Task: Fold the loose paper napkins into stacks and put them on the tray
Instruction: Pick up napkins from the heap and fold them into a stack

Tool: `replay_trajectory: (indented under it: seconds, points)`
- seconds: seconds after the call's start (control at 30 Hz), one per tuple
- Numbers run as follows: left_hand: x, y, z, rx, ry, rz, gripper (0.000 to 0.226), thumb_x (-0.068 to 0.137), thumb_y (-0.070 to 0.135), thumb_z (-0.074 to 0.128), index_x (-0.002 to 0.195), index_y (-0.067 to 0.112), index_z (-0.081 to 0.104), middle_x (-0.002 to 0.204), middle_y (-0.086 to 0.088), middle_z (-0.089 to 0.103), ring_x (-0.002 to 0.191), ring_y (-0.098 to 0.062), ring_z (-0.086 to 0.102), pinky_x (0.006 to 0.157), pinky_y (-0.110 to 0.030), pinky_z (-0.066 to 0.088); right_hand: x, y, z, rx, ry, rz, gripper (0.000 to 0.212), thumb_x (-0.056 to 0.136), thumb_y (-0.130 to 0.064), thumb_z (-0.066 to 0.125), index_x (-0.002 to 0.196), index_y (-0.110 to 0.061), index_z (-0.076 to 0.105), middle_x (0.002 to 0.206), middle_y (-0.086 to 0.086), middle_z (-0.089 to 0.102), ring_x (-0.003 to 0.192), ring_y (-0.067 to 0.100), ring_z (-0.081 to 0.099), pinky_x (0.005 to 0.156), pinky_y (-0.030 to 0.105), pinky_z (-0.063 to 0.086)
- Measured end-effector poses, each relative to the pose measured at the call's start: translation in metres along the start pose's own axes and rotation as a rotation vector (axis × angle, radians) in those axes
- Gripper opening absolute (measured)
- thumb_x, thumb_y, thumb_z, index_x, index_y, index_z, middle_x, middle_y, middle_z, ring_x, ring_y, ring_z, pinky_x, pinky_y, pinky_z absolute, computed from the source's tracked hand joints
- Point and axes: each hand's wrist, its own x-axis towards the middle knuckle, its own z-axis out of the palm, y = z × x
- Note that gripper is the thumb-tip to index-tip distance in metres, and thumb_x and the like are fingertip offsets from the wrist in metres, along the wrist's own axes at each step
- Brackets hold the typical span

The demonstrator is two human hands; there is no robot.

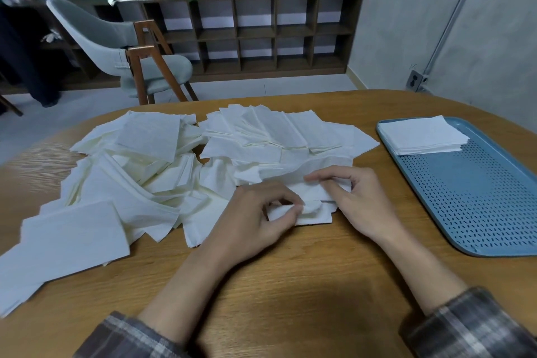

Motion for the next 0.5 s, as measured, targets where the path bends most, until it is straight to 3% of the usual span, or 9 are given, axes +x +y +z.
replay_trajectory:
  seconds: [0.2,0.37,0.5]
  points:
    - [0.002,0.009,-0.002,-0.216,0.096,-0.149,0.013,0.092,0.012,0.079,0.084,0.022,0.08,0.084,0.017,0.076,0.088,-0.006,0.069,0.076,-0.015,0.045,0.001,-0.001,-0.001,-0.035,0.012,0.015,0.035,0.101,-0.001,0.061,0.099,-0.028,0.084,0.103,-0.025,0.078,0.112,-0.008,0.066,0.099,0.007,0.043]
    - [0.003,0.012,-0.006,-0.329,0.192,-0.195,0.012,0.097,0.014,0.073,0.091,0.023,0.077,0.089,0.012,0.076,0.092,-0.011,0.071,0.083,-0.022,0.052,0.0,-0.004,0.0,-0.032,0.055,0.002,0.044,0.099,0.001,0.063,0.092,-0.04,0.078,0.099,-0.03,0.076,0.108,-0.011,0.066,0.092,0.002,0.041]
    - [0.003,0.014,-0.006,-0.369,0.175,-0.23,0.008,0.1,0.021,0.071,0.096,0.024,0.076,0.091,0.011,0.075,0.092,-0.008,0.069,0.076,-0.032,0.05,-0.002,-0.005,-0.002,0.056,-0.003,-0.044,0.022,0.098,-0.009,0.069,0.098,-0.026,0.083,0.101,-0.016,0.08,0.106,0.003,0.071,0.091,0.019,0.048]
